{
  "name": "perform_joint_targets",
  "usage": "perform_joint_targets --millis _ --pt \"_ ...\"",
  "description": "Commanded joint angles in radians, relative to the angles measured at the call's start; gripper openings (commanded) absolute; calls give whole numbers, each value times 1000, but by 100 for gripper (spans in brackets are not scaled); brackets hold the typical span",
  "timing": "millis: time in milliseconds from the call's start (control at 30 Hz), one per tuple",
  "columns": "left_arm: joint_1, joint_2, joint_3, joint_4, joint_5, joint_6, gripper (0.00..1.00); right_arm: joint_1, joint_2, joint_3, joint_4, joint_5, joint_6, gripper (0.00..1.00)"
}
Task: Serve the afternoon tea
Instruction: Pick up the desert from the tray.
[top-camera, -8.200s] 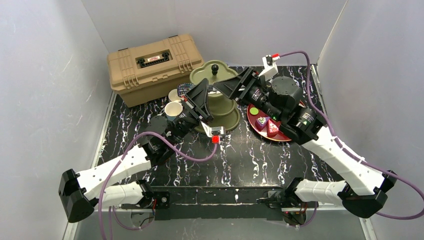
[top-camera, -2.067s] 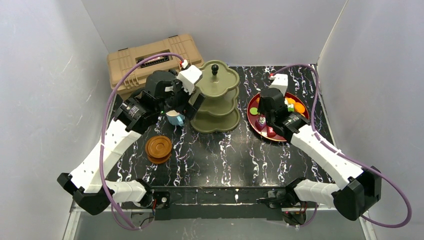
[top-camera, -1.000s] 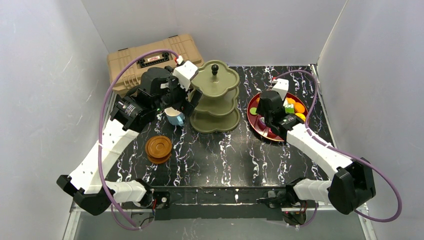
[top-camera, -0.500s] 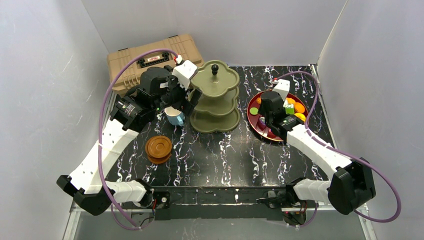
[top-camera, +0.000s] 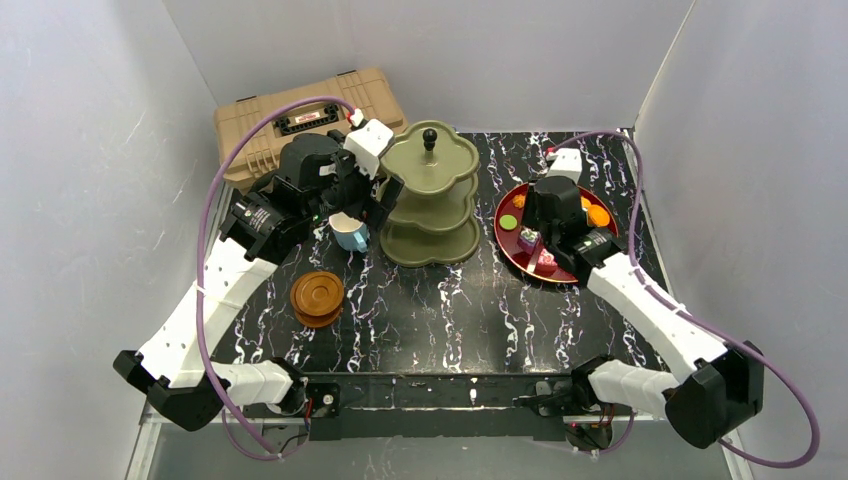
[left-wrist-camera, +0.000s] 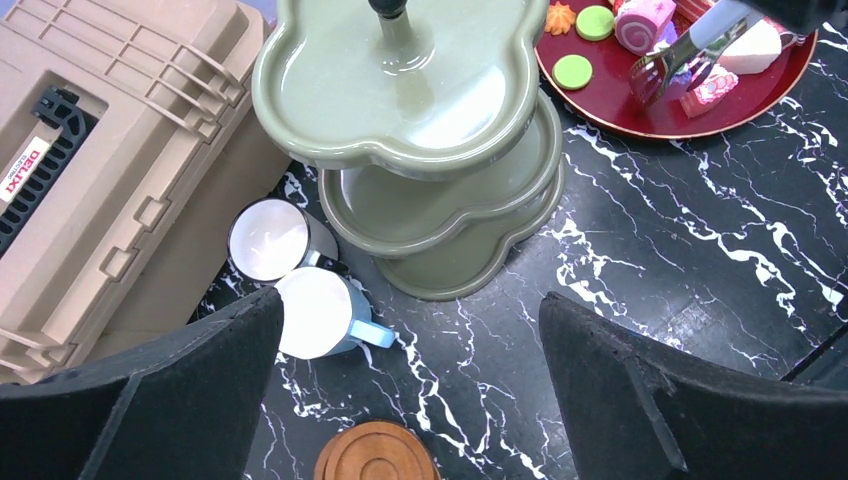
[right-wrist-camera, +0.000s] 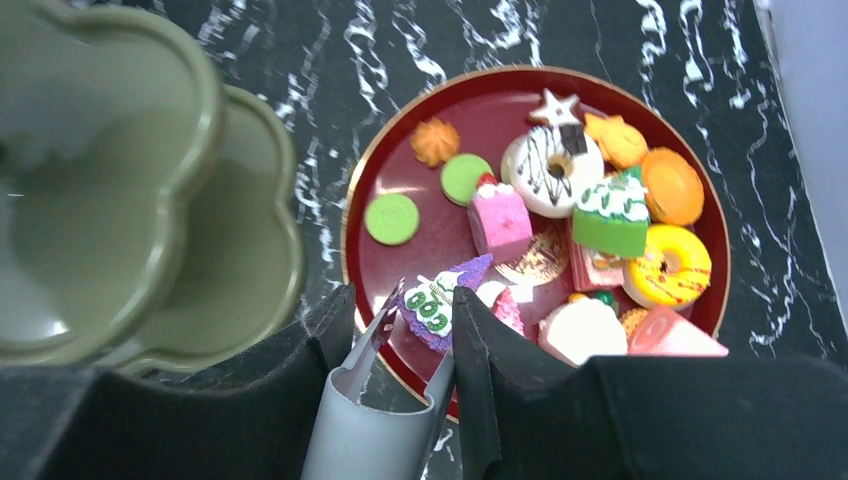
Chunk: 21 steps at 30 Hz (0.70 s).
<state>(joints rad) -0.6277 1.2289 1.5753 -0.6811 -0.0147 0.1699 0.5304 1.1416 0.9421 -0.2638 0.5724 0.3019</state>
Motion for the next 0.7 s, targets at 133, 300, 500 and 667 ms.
perform_joint_targets --millis 133,300,500,667 --pt "13 -27 11 17 -25 -8 98 -4 -73 177 -19 -277 -88 1" --pt "17 -27 13 12 -34 -12 98 -3 -25 314 -72 -438 -105 1" --pt "20 -23 10 9 -34 -25 98 1 7 390 -37 -540 -77 1" --pt "22 -20 14 9 -32 -26 98 23 46 400 15 -588 -56 1"
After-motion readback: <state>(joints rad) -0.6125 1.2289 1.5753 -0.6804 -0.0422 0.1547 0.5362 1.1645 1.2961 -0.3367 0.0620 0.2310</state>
